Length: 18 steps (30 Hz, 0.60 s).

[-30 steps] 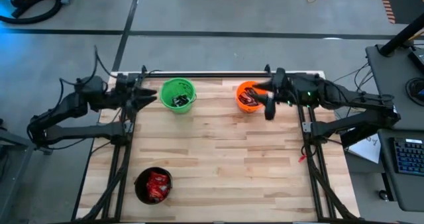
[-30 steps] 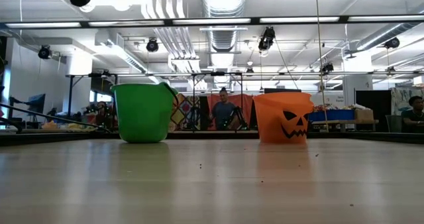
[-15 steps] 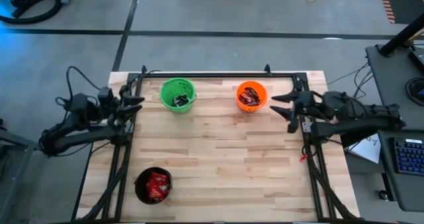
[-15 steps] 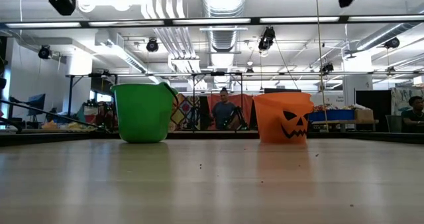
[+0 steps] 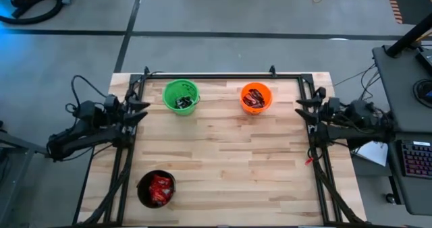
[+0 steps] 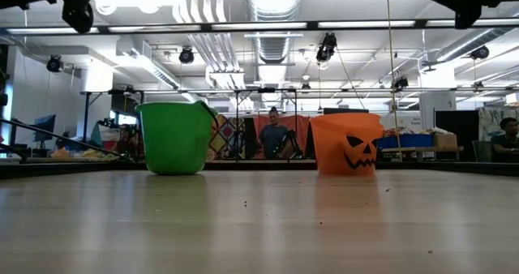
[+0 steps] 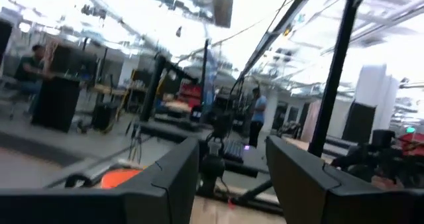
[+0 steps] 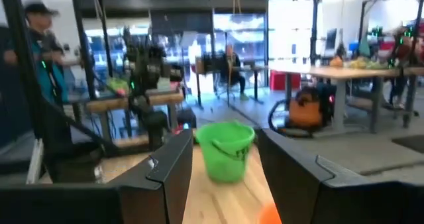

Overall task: Sort candy
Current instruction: Return to Home Position

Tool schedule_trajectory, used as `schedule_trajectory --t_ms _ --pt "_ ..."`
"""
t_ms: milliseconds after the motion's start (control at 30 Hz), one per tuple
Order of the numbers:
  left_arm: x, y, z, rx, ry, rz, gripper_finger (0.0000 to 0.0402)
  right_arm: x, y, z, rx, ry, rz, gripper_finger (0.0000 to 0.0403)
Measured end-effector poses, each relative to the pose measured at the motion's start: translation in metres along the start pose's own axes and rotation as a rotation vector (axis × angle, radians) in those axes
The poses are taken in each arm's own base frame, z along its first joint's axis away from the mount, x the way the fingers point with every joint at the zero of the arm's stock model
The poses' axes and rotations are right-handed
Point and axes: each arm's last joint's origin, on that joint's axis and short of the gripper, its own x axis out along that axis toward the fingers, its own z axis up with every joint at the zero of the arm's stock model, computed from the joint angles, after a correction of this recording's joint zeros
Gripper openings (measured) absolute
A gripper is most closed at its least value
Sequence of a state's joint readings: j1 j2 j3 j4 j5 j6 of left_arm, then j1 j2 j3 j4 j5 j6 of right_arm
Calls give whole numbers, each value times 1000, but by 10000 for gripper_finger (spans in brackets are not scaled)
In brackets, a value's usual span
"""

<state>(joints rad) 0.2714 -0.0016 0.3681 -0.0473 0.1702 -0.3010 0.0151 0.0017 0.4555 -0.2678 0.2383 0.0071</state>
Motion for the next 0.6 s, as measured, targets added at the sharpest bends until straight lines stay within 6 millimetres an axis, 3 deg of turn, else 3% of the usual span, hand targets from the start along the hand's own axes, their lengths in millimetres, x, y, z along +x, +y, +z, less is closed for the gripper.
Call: schedule_trajectory --t_ms 167,333,500,600 --pt "7 6 -22 6 -95 -107 160 8 2 -4 -14 55 3 166" --pt "7 16 -60 -69 -191 -199 160 8 2 -13 -12 5 1 166" --pt "9 17 -63 -52 -116 -189 160 19 4 -35 12 -55 1 166" --pt "9 19 -69 19 -108 -180 160 27 6 -59 20 -76 -19 166"
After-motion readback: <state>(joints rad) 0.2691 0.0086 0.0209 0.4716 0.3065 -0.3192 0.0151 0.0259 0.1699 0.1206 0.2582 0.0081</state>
